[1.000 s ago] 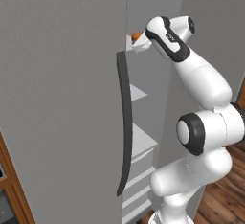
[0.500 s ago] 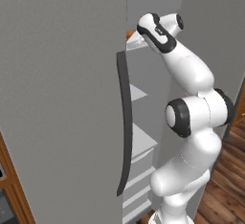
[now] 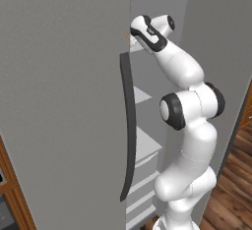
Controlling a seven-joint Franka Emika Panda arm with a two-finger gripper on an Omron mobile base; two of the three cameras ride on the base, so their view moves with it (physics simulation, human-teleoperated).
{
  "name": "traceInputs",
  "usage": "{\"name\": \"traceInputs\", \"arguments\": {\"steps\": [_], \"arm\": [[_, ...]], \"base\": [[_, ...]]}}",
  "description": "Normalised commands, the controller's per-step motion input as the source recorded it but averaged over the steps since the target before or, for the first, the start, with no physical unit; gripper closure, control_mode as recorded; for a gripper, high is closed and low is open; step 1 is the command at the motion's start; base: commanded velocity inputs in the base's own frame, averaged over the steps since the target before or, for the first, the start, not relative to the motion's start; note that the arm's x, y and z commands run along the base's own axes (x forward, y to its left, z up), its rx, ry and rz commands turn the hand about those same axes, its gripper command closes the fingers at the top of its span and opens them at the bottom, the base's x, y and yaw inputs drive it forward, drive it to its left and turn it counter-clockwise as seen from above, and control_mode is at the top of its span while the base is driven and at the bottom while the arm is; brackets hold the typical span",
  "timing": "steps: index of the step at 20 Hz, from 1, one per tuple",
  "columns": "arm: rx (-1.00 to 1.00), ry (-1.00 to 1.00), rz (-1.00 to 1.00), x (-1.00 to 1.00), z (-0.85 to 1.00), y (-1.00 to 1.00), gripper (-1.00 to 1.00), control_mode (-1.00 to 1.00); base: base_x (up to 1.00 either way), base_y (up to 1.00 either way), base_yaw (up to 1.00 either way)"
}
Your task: Take the orange and tangerine from the second highest rack and move them to the highest rack where the lemon and carrot are located, to maximize freezer space. Close the freezer door after rearranging.
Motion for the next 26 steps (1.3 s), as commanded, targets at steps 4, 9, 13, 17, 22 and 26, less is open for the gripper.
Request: {"name": "traceInputs", "arguments": {"steps": [4,9,13,17,22,26], "arm": [[0.0,0.05,0.0,0.52,-0.03,0.21,1.0,-1.0],[0.0,0.05,0.0,0.49,-0.08,0.21,1.0,-1.0],[0.0,0.02,0.0,0.25,-0.1,0.17,-1.0,-1.0],[0.0,0.0,0.0,0.0,-0.01,0.02,-1.0,-1.0],[0.03,-0.04,0.0,-0.3,0.02,-0.02,-1.0,-1.0],[0.15,-0.19,0.0,-0.67,0.19,-0.13,-1.0,-1.0]], "base": [[0.0,0.0,0.0],[0.0,0.0,0.0],[0.0,0.0,0.0],[0.0,0.0,0.0],[0.0,0.0,0.0],[0.0,0.0,0.0]]}}
